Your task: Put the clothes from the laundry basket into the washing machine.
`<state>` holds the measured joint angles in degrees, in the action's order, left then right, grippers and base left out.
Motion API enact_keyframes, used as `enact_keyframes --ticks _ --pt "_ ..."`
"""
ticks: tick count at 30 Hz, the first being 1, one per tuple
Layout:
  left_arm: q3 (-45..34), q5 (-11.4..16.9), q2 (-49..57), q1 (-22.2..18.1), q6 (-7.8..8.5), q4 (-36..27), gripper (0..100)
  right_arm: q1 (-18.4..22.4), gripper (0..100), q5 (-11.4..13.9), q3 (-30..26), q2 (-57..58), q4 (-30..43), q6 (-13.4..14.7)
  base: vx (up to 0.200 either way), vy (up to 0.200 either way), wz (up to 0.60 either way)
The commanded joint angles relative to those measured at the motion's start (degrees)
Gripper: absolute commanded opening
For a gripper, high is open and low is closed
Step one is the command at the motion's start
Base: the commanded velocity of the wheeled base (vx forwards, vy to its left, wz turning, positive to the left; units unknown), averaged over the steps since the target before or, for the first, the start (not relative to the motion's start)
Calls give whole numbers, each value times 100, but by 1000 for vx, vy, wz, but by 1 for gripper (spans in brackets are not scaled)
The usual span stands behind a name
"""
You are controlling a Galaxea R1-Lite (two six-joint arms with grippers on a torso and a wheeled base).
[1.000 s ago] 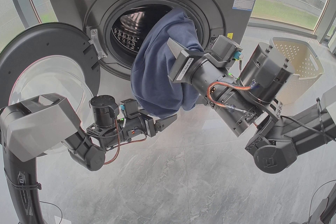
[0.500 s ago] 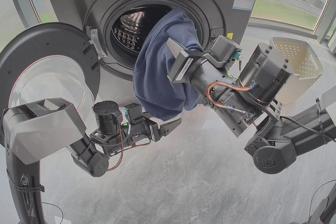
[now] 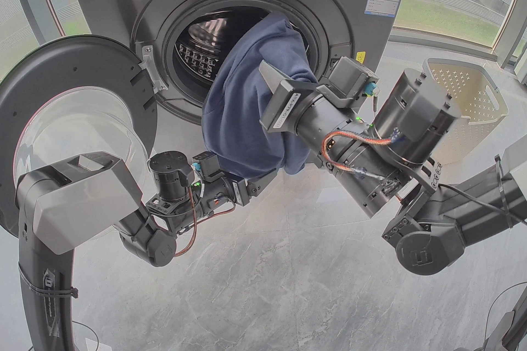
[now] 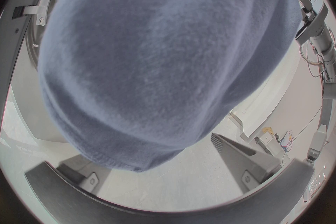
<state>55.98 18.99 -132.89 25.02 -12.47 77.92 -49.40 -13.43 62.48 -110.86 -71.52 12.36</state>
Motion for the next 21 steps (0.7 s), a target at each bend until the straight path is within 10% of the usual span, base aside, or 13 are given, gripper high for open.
enact_keyframes --ticks 1,21 --pt "106 -27 -26 21 -1 4 0 0 0 -1 1 -6 -2 3 0 0 0" --pt "-1414 -27 756 416 17 812 0 176 0 122 -34 -287 -160 3 0 0 0"
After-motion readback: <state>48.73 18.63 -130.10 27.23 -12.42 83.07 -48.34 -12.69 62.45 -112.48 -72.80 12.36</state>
